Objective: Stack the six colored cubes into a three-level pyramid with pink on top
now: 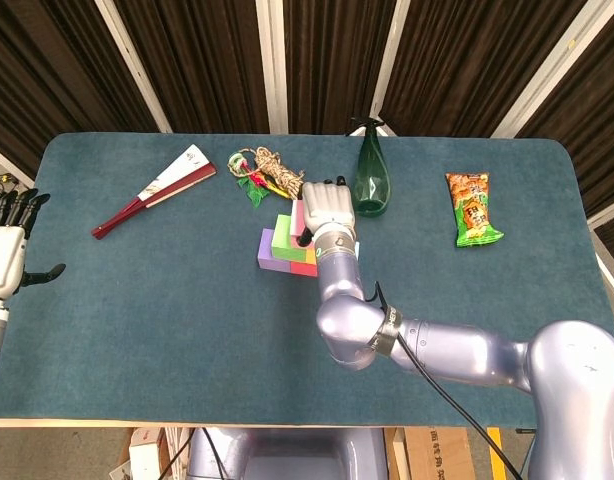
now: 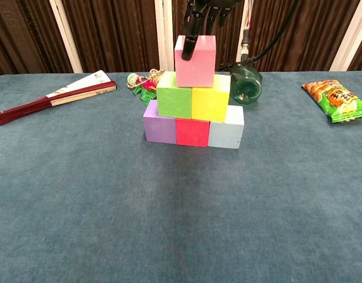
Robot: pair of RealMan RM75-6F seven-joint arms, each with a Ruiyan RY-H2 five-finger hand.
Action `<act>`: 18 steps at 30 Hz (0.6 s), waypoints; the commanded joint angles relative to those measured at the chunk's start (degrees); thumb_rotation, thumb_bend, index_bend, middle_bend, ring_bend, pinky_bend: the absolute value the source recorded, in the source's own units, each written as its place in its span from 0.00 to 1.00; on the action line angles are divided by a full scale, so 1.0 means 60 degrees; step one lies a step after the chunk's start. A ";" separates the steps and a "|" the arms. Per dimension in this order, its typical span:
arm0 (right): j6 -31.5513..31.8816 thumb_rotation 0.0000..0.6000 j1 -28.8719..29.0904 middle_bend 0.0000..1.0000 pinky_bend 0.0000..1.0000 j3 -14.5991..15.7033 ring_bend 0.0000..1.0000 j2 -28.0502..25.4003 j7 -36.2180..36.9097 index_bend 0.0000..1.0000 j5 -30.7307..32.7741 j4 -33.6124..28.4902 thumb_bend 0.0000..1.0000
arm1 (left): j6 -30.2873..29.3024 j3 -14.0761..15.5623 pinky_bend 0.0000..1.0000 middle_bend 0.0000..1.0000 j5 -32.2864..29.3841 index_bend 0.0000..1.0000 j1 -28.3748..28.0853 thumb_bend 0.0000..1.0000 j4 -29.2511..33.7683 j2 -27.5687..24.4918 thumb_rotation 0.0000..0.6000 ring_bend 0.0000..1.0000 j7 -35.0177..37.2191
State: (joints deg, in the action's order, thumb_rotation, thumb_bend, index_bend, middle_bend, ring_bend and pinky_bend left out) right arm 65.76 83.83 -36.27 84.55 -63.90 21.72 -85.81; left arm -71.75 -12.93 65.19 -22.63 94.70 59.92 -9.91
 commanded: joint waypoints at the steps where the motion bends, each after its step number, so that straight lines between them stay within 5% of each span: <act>1: 0.0013 1.00 0.0001 0.27 0.01 -0.0014 0.15 0.0008 -0.0011 0.37 -0.0002 0.0000 0.25 | -0.0005 -0.0007 0.00 0.04 -0.0001 0.11 0.0001 0.20 0.0001 0.0000 1.00 0.00 0.0009; 18: 0.0126 1.00 -0.0014 0.25 0.01 -0.0128 0.13 0.0074 -0.0127 0.34 0.0065 0.0016 0.25 | 0.0020 -0.0002 0.00 0.04 0.0001 0.11 0.0001 0.20 -0.0064 0.0016 1.00 0.00 0.0032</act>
State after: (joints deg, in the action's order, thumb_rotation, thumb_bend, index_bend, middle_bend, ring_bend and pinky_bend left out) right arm 66.52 83.75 -37.03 84.99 -64.66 22.11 -85.71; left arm -71.63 -12.94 65.20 -22.62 94.32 60.01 -9.72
